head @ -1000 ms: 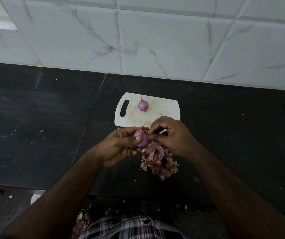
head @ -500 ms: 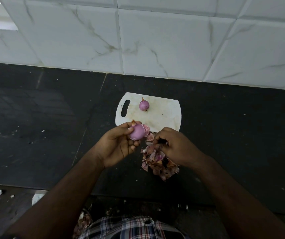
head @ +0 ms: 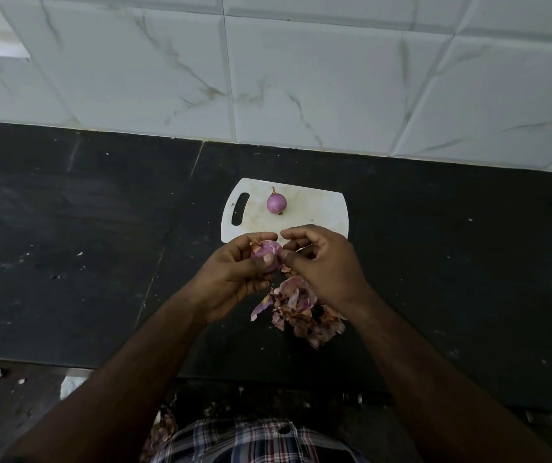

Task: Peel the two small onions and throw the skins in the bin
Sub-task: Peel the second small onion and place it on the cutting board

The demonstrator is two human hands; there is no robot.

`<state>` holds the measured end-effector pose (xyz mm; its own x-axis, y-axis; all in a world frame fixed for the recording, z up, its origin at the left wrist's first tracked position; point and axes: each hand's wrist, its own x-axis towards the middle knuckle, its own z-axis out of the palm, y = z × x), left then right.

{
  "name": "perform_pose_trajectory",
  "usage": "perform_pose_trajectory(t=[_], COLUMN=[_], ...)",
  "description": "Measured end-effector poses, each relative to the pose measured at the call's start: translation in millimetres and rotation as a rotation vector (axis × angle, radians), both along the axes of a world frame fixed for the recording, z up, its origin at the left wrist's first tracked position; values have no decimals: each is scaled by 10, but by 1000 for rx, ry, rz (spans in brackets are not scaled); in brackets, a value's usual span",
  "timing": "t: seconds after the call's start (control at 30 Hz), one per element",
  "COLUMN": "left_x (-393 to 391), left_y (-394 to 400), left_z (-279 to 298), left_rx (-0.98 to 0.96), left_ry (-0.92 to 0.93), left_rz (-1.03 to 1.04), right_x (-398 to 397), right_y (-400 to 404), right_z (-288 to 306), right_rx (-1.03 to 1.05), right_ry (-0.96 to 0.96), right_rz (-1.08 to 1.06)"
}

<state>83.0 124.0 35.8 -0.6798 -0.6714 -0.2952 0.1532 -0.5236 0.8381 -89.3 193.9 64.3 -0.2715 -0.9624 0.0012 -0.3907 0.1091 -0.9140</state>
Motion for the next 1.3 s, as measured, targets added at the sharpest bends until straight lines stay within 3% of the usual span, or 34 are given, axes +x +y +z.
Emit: perform_pose_trajectory(t=[0.2, 0.4, 0.63, 1.1, 1.3], left_x=[58, 127, 111, 37, 53], left_y=[-1, -10, 16, 47, 13], left_z=[-18, -49, -59, -40, -65], left_rx=[44, 104, 127, -79, -123], left_ry=[43, 161, 108, 0, -15], left_rz=[42, -16, 6, -18, -72], right_x=[-20, -175, -223, -162, -113], right_y=[6, 77, 124, 39, 27], right_z=[-92, -238, -244, -47, -28], right_rx=[-63, 75, 131, 89, 81], right_ry=[7, 193, 258, -128, -19], right_rz=[-89, -90, -99, 126, 307])
